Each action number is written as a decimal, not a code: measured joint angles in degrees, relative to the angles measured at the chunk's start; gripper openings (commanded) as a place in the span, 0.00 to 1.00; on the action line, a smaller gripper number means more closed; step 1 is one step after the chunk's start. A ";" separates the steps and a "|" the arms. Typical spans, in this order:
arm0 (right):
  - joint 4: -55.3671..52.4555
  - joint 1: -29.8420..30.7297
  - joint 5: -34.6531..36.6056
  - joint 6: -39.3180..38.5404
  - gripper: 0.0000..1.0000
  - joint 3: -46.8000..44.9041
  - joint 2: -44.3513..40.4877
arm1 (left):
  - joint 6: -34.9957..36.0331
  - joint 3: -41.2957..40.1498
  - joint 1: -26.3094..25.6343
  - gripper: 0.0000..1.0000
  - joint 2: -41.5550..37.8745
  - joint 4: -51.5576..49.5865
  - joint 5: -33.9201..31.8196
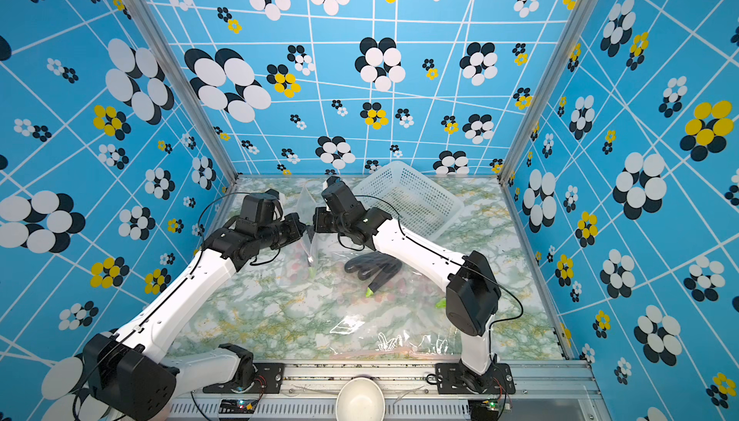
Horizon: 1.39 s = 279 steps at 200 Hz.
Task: Place the eggplant in a zip-top bag and seal the zipper
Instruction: Place the eggplant in the zipper food storage bag, then adjust the zipper on the food storage bag.
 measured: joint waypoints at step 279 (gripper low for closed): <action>3.69 0.00 3.30 4.24 0.00 0.00 -3.56 | 9.49 1.99 -0.52 0.66 -15.96 3.65 -3.72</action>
